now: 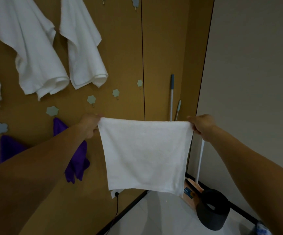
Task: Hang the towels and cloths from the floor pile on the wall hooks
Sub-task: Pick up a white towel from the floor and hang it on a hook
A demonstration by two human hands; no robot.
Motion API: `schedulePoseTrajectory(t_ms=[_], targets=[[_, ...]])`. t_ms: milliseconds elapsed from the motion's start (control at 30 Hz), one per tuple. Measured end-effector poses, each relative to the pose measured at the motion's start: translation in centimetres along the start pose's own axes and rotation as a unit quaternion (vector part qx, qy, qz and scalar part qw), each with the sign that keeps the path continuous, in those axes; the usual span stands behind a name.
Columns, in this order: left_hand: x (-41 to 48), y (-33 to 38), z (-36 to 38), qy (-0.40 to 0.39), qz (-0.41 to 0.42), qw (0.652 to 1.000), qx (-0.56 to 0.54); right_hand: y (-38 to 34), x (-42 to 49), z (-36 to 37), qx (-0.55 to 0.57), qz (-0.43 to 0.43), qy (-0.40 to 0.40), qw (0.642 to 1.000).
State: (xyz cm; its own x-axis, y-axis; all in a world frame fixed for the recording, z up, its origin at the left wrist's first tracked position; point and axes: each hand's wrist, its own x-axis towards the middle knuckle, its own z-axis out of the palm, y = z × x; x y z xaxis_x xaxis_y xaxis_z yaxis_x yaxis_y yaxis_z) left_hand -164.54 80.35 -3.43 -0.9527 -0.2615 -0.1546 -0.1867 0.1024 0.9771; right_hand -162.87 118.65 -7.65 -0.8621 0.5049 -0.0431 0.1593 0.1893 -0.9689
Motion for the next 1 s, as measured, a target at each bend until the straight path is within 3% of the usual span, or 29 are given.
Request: schedulePoseTrajectory(t_ms=[267, 367, 500, 700, 933, 1000], targets=[[-1.1, -0.3, -0.6, -0.055, -0.031, 0.997, 0.043, 0.4, -0.9, -0.2, -0.071, -0.062, -0.141, 0.986], [-1.8, -0.1, -0.6, -0.120, -0.031, 0.987, 0.104, 0.3, -0.7, -0.1, -0.128, -0.081, -0.149, 0.977], [-1.9, 0.0, -0.1, -0.168, 0.001, 0.962, 0.217, 0.3, -0.1, 0.2, -0.229, -0.114, -0.083, 0.963], [-2.1, 0.0, 1.6, -0.048, 0.114, 0.955, 0.269, -1.5, -0.4, 0.0, -0.264, -0.160, -0.048, 0.950], [-2.8, 1.9, 3.1, 0.080, 0.267, 0.937, 0.211, -5.9, -0.3, 1.6, -0.222, -0.245, -0.032, 0.943], [-2.4, 2.4, 3.1, 0.092, 0.270, 0.943, 0.172, -7.0, -0.5, 2.6, -0.198, -0.266, -0.029, 0.943]])
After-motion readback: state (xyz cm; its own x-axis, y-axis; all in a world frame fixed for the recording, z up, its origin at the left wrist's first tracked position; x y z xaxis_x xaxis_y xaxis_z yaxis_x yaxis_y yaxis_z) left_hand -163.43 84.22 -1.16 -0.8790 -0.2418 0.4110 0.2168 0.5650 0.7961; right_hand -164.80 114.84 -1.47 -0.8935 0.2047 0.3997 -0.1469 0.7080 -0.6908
